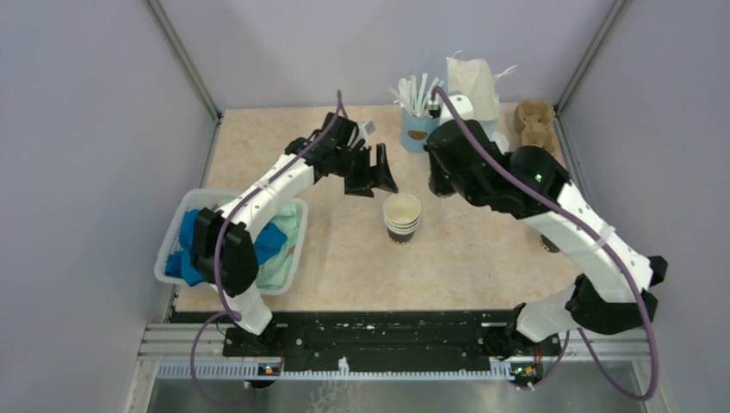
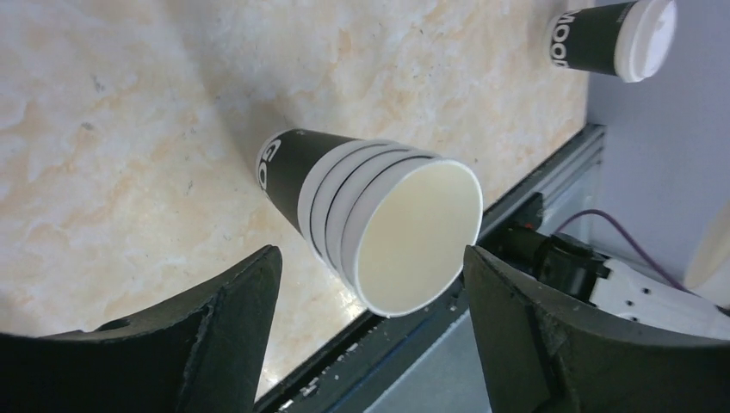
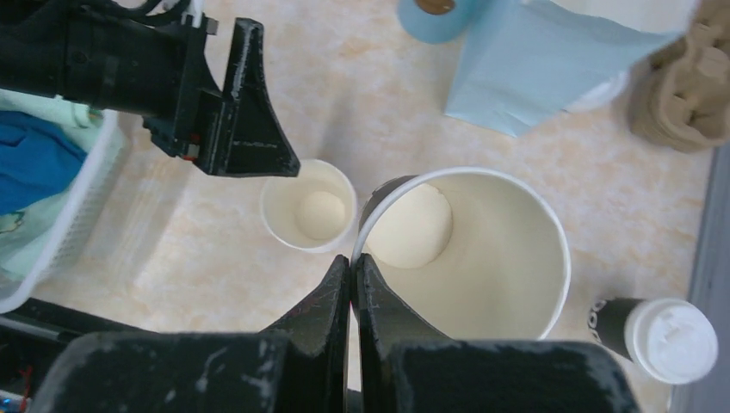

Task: Pack the takeout coffee

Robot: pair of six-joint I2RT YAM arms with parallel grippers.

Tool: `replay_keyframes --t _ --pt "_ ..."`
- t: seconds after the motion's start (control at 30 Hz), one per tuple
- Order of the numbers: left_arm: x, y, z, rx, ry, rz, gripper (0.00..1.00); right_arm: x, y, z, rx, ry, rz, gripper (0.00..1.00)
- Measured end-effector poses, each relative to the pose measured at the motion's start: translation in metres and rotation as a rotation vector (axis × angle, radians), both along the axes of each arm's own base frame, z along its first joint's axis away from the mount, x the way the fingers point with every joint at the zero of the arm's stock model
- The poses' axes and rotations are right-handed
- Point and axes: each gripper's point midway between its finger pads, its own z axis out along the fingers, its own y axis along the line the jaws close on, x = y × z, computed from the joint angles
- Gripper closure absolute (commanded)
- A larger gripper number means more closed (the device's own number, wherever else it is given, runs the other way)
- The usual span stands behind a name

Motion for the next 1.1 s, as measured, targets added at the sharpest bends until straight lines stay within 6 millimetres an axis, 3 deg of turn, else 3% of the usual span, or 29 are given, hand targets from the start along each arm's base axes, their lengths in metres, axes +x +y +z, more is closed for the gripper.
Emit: replay_keyframes --t 0.13,0.33,0.47,0.5,0.67,0.77,0.87,1.03,1.1 --pt "0.004 -0.019 -0.007 0.142 -0.062 -0.018 0.28 -0.014 -0.047 -0.010 -0.036 0.000 -0.084 1.00" --pt "0.005 -0.028 -0.030 0.360 -0.118 -0.042 0.62 -0.028 -0.093 -0.057 -0.099 0.077 -0.163 1.00" --pt "0.016 -0.027 -0.034 0.459 -0.168 -0.037 0.84 -0.034 -0.097 -0.094 -0.141 0.138 -0.168 1.00" --pt "0.020 -0.027 -0.034 0.479 -0.185 -0.034 0.86 -0.034 -0.095 -0.111 -0.155 0.162 -0.163 1.00" --pt "0.047 -0.018 -0.031 0.557 -0.262 0.009 1.00 -0.029 -0.079 -0.155 -0.205 0.209 -0.108 1.00" --pt "0.081 -0.009 -0.024 0.579 -0.309 0.058 1.00 -0.018 -0.060 -0.166 -0.211 0.205 -0.054 1.00" --pt "0.131 0.014 -0.015 0.578 -0.347 0.153 1.00 -0.005 -0.041 -0.167 -0.197 0.172 -0.007 1.00" --pt "0.216 0.086 -0.004 0.565 -0.404 0.360 0.98 0.006 -0.018 -0.164 -0.176 0.135 0.088 1.00" --pt "0.240 0.116 -0.005 0.570 -0.421 0.429 0.97 0.008 -0.009 -0.164 -0.173 0.127 0.133 1.00"
